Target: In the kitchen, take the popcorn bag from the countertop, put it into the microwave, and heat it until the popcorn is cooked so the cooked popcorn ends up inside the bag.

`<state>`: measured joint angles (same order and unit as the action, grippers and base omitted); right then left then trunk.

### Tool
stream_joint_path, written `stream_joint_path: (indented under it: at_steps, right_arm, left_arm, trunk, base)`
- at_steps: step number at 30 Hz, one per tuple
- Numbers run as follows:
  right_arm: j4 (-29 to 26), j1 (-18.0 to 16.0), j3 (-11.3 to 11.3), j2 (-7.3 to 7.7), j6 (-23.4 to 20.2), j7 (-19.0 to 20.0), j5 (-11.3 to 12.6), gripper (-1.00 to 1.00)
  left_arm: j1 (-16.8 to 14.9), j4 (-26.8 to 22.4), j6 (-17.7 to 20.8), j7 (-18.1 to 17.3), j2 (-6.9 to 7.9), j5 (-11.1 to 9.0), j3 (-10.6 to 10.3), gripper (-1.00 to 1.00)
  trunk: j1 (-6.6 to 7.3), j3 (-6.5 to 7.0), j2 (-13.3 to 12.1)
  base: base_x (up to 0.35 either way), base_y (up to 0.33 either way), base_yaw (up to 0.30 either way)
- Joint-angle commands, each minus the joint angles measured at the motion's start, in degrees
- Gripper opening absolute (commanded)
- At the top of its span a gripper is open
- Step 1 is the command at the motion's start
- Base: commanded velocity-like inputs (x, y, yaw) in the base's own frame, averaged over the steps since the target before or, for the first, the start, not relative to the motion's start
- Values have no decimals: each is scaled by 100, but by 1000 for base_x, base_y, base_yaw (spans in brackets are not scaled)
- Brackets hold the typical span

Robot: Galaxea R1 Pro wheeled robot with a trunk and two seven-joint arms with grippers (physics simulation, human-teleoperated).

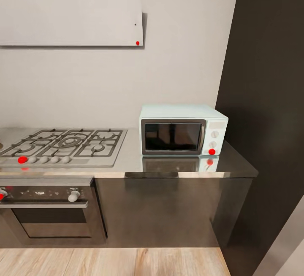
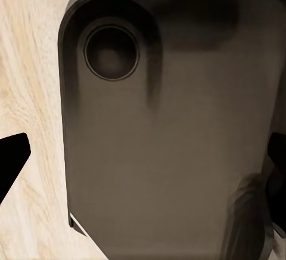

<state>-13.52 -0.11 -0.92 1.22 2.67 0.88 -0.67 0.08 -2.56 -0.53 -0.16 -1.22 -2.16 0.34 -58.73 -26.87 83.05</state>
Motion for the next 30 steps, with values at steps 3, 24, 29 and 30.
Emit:
stream_joint_path:
  at_steps: [3, 24, 29, 30]
  right_arm:
    - [-1247, 2, -7, 4, -604, 21, -106, 100]
    - [-7663, -3036, 344, 17, -6267, 22, -62, 100]
    - [-7660, -3979, 386, 19, -6267, 15, -64, 100]
    - [-7658, -4131, 388, 19, -6267, 10, -64, 100]
  left_arm:
    - [1, -7, -8, -2, -1, -21, 8, 100]
    - [1, -8, -8, -2, -1, -30, 10, 100]
    - [1, -8, -8, -2, -1, -30, 10, 100]
    - [1, -8, -8, -2, -1, -30, 10, 100]
  trunk:
    - [0, -5, 2]
    - [0, -5, 2]
    - [0, -5, 2]
    - [0, -5, 2]
  base:
    - [0, 0, 0]
    - [0, 0, 0]
    - [0, 0, 0]
    - [0, 0, 0]
